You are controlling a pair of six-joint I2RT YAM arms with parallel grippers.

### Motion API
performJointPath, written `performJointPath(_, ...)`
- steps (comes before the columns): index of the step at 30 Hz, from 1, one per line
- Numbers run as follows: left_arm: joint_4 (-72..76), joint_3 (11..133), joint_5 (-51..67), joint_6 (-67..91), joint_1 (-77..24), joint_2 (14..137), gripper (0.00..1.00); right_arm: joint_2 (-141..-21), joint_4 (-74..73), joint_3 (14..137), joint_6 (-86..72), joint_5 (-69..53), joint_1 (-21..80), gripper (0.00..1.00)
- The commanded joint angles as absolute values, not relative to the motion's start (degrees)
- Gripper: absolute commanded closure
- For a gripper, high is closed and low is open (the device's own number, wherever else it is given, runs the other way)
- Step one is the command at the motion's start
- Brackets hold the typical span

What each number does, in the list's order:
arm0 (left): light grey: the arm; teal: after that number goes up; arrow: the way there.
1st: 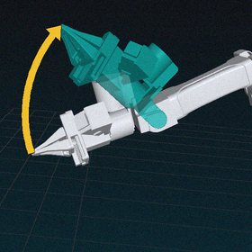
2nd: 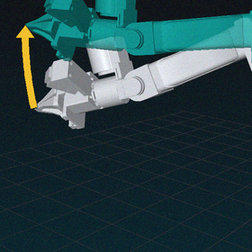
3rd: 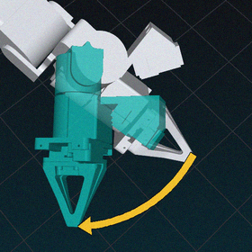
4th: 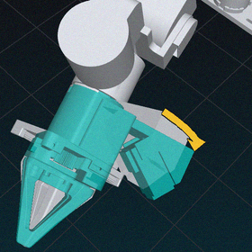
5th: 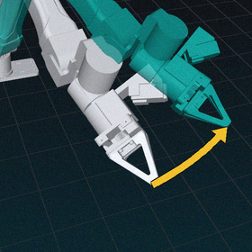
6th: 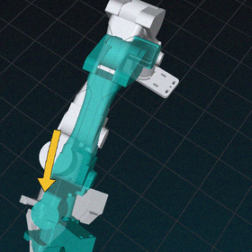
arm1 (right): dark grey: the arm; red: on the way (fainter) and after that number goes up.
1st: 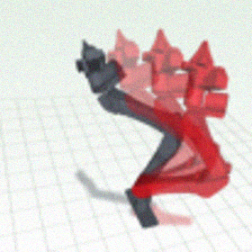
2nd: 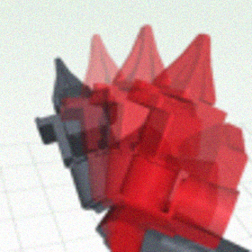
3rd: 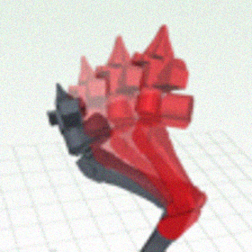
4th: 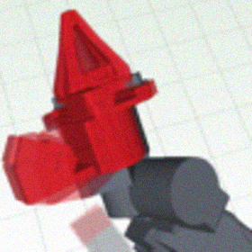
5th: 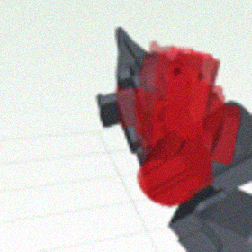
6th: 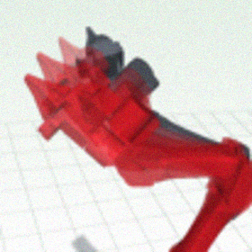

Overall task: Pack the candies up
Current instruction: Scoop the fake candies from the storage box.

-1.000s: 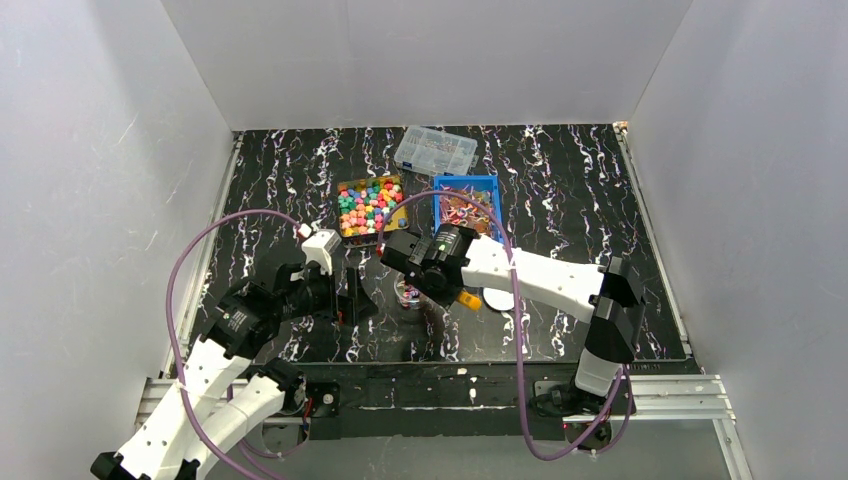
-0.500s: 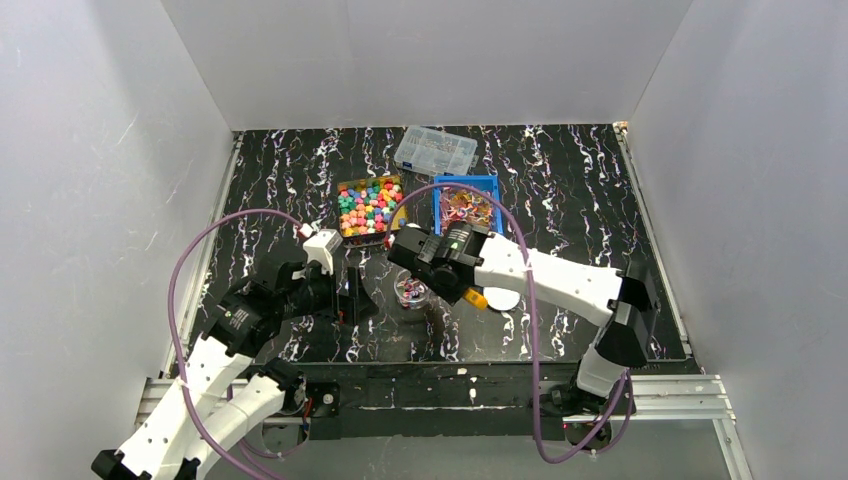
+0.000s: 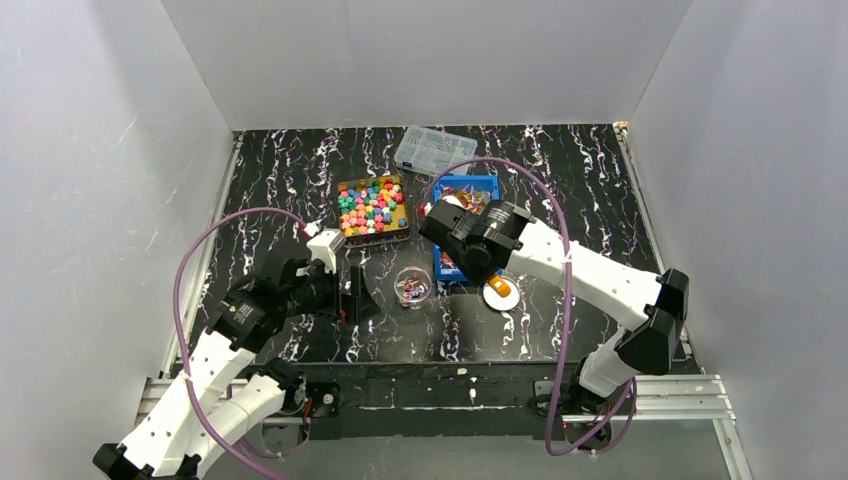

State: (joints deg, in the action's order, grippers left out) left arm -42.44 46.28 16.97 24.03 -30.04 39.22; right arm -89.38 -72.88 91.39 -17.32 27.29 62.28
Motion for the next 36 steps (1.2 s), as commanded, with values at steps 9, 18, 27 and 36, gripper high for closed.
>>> performJointPath(9, -42.4, 45.7, 17.2, 23.7, -29.6, 37.6, 0.02, -91.1, -66.7, 89.3, -15.8, 20.7, 51.8, 0.99)
performJointPath(18, -42.2, 45.6, 17.1, 23.7, -29.6, 37.2, 0.02, -93.2, -62.5, 85.3, -14.3, 17.0, 47.8, 0.99)
performJointPath(27, -42.1, 45.5, 17.8, 23.5, -29.6, 37.7, 0.02, -95.2, -58.8, 82.9, -13.6, 14.0, 44.6, 0.99)
performJointPath(36, -42.0, 45.5, 17.8, 23.5, -29.6, 37.8, 0.02, -99.2, -54.6, 83.6, -13.9, 13.1, 43.0, 0.99)
